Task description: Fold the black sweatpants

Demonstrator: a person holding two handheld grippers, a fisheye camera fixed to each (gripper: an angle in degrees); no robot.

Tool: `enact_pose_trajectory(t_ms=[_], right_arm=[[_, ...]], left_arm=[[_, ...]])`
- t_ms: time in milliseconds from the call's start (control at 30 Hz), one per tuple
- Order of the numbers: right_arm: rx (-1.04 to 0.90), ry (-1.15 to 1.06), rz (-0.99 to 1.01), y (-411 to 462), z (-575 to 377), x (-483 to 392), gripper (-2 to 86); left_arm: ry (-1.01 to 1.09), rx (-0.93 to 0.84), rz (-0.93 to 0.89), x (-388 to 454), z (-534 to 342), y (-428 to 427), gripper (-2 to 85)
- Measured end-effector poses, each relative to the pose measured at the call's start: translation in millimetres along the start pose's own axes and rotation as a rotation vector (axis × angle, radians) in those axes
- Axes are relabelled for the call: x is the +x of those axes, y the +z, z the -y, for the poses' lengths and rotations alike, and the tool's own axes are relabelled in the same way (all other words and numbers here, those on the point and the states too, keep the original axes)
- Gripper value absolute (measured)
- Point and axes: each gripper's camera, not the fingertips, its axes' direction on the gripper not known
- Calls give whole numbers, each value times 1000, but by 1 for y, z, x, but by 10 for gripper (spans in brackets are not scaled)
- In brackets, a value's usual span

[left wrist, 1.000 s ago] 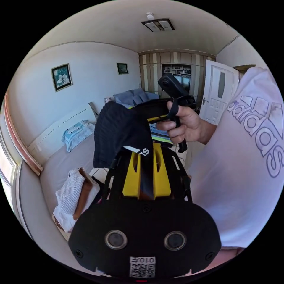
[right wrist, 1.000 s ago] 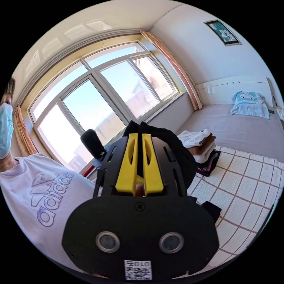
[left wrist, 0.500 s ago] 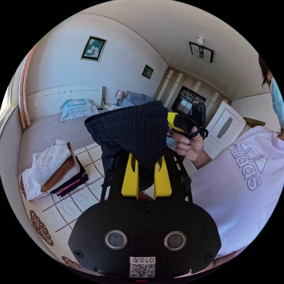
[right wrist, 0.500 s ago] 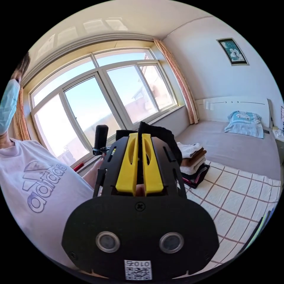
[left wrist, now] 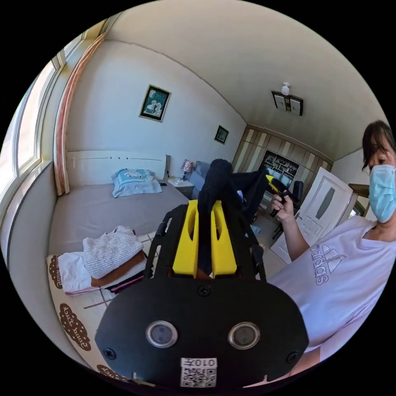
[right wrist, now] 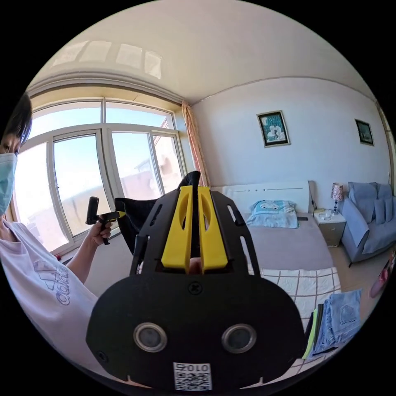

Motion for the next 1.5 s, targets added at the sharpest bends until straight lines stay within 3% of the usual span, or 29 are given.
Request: enact_pose_trajectory(t_ms=[267,633,1033,1500], right_arm=[[142,-135,-73,-91,75,-27,15],[238,-218,-134,-191,114,-69,16],[221,-124,-62,-210,112,-67,17],[185,-139,86,-207,93,15,16]], left_arm=[[135,93,-153,26,81,-28,39],[280,87,-215,90,130,-71,38],[317,47,-251,125,124,-109,38],[286,85,-97,219,70,-106,25]])
